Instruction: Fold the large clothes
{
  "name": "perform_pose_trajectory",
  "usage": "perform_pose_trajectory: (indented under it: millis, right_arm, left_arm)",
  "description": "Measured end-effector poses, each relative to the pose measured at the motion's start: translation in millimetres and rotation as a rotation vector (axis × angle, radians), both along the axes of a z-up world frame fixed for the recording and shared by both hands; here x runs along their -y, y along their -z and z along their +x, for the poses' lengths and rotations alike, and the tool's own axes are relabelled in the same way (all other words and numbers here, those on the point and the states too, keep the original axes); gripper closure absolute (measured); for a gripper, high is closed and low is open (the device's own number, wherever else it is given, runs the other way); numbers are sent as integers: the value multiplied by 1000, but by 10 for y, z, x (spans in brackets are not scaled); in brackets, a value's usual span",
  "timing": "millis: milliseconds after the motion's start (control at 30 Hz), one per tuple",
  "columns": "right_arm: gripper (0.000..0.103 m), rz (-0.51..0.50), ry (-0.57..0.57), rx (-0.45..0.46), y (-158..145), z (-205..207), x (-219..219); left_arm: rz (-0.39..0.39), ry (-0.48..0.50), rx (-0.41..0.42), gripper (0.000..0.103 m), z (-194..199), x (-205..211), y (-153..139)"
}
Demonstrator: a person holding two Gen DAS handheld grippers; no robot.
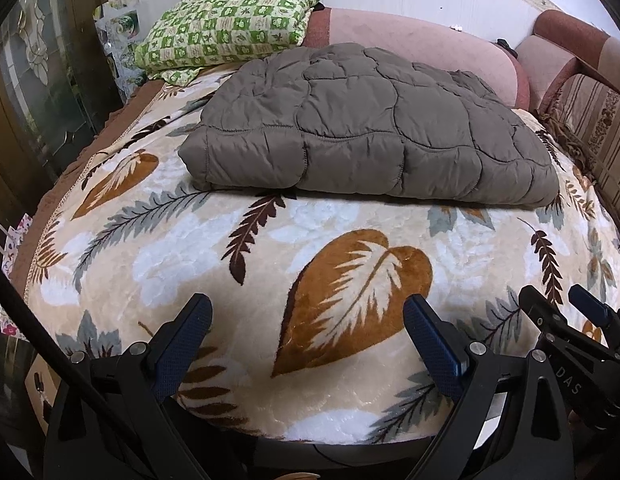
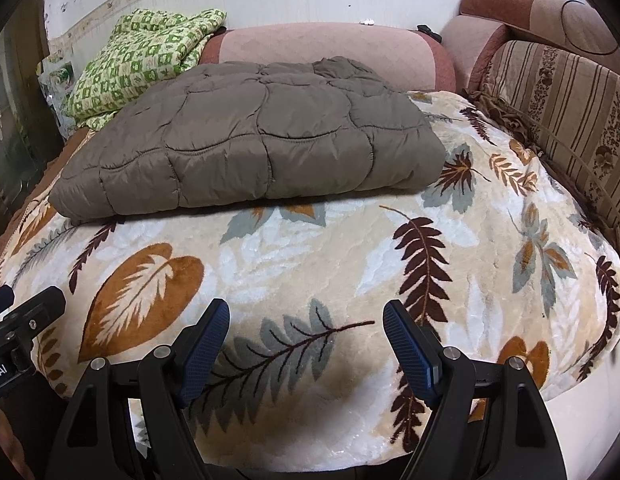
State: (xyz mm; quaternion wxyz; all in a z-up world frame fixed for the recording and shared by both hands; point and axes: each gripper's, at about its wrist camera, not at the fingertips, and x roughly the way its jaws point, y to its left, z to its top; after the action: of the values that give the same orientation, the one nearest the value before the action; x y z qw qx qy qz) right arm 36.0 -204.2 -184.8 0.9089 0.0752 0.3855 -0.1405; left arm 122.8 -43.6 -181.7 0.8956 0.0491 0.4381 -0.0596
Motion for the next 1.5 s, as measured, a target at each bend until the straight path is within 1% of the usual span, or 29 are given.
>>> perform_pose_trajectory:
  millis: [167, 267, 333, 467, 533, 567, 600, 633, 667, 733, 800, 900, 967, 1000, 1067, 1100, 1167, 1233, 1300, 1367, 1400, 1467, 1500]
  right_arm:
    - [20, -5, -24, 3, -51, 103, -39]
    - [20, -5, -56, 23, -177, 236, -77]
    - [20, -13, -95, 50, -310, 379, -150]
    - [20, -39, -191, 122, -581, 737, -380]
    - [20, -49, -278, 168, -679, 991, -565]
    - [27, -54, -317, 179, -695, 1104, -651]
    - [33, -61, -352, 178, -689, 1250, -746]
    - [46, -65, -375, 159, -663, 1412, -847]
    - [51, -54, -398, 136, -632, 1561, -926]
    - [56, 15, -462, 88, -527, 1902, -1101]
    - [57, 55, -479, 36, -391, 2233, -1260]
    - [56, 83, -485, 11, -273, 2598, -1469]
    - [55, 95, -496, 7, -279, 2752, -1583]
    - [56, 95, -497, 5, -291, 2763, -1609]
    - [56, 130, -539, 18, -429, 2736, -1621]
    - [56, 150, -553, 44, -509, 2654, -1555]
    - [55, 146, -544, 93, -630, 2479, -1377]
    - [52, 143, -498, 127, -679, 2272, -1040]
    - [51, 171, -409, 125, -619, 2099, -574]
    - [51, 208, -291, 107, -481, 1933, -33]
    - [51, 225, -248, 101, -430, 1898, 169]
    - [51, 300, -104, 92, -268, 1641, 791]
    - [51, 324, -44, 94, -245, 1510, 1038]
  left_arm:
    - [-14, -11, -13, 7, 68, -71, 42]
    - [-23, -28, -16, 7, 124, -165, 63]
    - [-30, -49, -16, 7, 166, -251, 68]
    - [-49, -120, -16, 7, 278, -513, 63]
    - [-53, -154, -11, 7, 315, -635, 47]
    - [-56, -172, -6, 7, 328, -701, 35]
    - [-58, -185, -2, 7, 335, -759, 23]
    - [-62, -197, 1, 7, 344, -816, 13]
    - [-65, -207, 3, 7, 354, -862, 5]
    - [-78, -228, 7, 7, 367, -968, -15]
    - [-85, -242, 11, 7, 378, -1035, -28]
    - [-86, -259, 16, 7, 402, -1093, -36]
    - [-85, -268, 12, 7, 418, -1113, -33]
    - [-83, -270, 10, 7, 421, -1114, -26]
    - [-80, -268, 7, 7, 414, -1097, -31]
    - [-80, -263, 8, 7, 407, -1081, -35]
    - [-76, -250, 15, 7, 380, -1028, -61]
    - [-76, -235, 20, 7, 348, -973, -88]
    - [-75, -215, 28, 7, 300, -900, -127]
    - [-71, -194, 43, 7, 233, -824, -184]
    - [-67, -187, 51, 7, 198, -788, -211]
    - [-61, -173, 68, 7, 135, -722, -271]
    - [-58, -164, 78, 7, 98, -677, -305]
